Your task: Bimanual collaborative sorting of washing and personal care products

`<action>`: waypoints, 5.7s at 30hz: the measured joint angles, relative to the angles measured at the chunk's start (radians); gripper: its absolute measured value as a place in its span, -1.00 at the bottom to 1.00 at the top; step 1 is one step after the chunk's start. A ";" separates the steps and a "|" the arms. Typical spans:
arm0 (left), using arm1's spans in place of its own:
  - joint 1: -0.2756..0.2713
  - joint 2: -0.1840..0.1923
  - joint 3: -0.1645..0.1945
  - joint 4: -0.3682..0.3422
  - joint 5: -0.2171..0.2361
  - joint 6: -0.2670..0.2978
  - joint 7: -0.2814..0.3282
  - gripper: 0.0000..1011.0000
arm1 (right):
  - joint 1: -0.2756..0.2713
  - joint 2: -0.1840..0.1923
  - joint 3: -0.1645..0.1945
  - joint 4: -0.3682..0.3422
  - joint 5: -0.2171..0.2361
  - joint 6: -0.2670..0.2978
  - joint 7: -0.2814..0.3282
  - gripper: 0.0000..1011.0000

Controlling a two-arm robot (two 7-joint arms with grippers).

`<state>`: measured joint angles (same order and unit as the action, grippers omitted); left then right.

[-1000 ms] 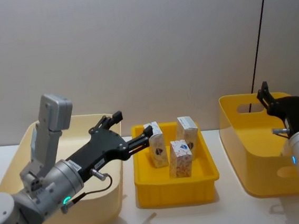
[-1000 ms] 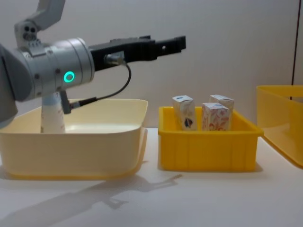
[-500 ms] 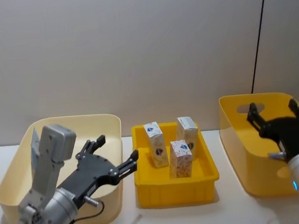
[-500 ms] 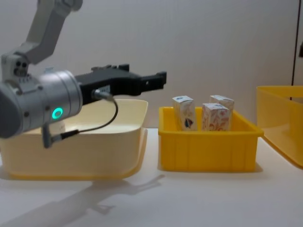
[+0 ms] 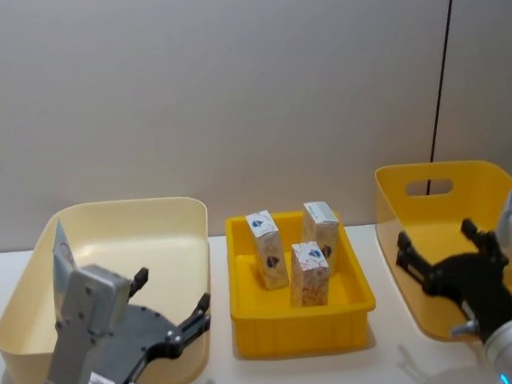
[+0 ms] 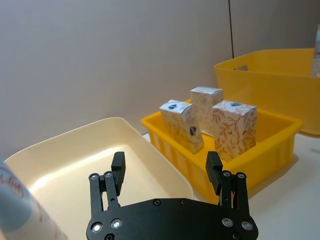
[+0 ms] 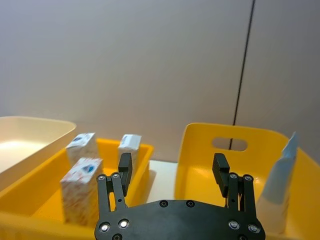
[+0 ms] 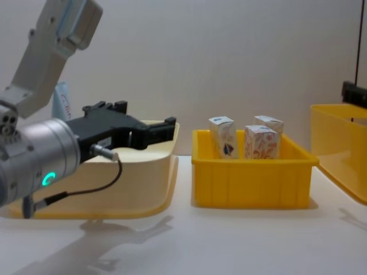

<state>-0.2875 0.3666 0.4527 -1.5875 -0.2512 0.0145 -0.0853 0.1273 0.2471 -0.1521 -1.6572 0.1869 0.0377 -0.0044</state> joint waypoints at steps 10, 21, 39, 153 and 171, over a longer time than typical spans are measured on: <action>0.049 0.015 0.002 -0.038 0.049 -0.001 0.072 0.98 | -0.094 0.060 -0.049 -0.073 0.066 -0.002 0.048 0.98; 0.050 0.016 0.002 -0.039 0.051 -0.001 0.075 0.98 | -0.141 0.090 -0.074 -0.109 0.100 -0.004 0.071 0.98; 0.050 0.016 0.002 -0.039 0.051 -0.001 0.074 0.98 | -0.137 0.087 -0.074 -0.106 0.100 -0.003 0.074 0.98; 0.050 0.016 0.002 -0.039 0.051 -0.001 0.074 0.98 | 0.290 -0.111 -0.088 0.257 -0.014 -0.093 0.091 -0.08; 0.050 0.016 0.002 -0.039 0.051 -0.001 0.074 0.99 | 0.246 -0.057 0.054 0.134 -0.032 -0.148 0.027 -0.09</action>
<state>-0.2371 0.3821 0.4542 -1.6261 -0.2004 0.0138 -0.0109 0.3732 0.1905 -0.0979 -1.5233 0.1544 -0.1107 0.0229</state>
